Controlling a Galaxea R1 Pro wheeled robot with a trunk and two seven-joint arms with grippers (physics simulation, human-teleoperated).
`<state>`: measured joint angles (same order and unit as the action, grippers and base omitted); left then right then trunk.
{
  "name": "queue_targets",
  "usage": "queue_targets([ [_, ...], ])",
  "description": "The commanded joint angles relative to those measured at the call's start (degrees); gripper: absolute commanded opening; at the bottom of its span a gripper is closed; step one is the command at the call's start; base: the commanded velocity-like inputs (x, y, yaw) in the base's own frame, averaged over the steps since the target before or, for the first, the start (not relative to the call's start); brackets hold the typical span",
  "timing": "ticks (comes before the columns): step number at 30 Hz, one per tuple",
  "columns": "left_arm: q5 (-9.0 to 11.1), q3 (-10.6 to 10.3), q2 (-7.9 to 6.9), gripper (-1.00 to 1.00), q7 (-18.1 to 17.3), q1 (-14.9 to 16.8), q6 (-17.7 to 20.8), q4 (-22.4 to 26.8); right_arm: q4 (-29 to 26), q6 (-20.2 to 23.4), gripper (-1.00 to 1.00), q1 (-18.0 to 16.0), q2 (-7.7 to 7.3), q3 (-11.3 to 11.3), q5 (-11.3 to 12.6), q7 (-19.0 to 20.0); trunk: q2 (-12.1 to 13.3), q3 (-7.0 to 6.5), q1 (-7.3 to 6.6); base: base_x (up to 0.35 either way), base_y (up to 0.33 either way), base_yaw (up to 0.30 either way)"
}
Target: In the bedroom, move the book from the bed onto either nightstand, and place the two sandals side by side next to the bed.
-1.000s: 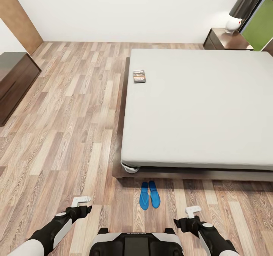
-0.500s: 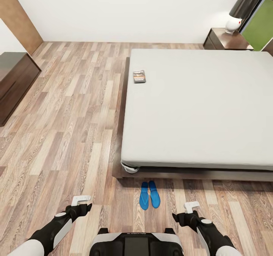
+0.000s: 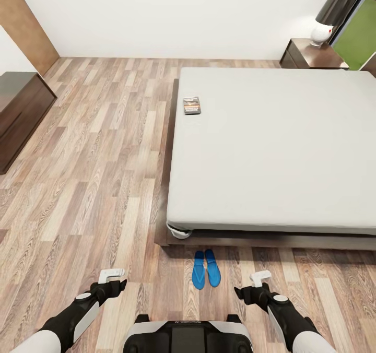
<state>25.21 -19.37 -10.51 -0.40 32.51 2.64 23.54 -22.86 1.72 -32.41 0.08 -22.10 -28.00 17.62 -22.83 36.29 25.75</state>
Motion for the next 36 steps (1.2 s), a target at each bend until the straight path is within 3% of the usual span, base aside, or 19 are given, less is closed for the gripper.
queue_targets([
  [1, 0.45, -0.23, -0.05, 1.00, -0.04, 0.01, 0.25, 0.10, -0.10, 0.17, 1.00, -0.06, 0.06, -0.23, -0.38, 0.48, -0.09, 0.07, 0.03, 0.000, 0.000, 0.000],
  [36, 0.46, -0.23, -0.11, 1.00, -0.03, 0.01, 0.26, 0.10, -0.38, 0.11, 1.00, -0.20, 0.18, 1.13, -0.29, 1.45, -0.09, 0.07, 0.03, 0.000, 0.000, 0.000],
])
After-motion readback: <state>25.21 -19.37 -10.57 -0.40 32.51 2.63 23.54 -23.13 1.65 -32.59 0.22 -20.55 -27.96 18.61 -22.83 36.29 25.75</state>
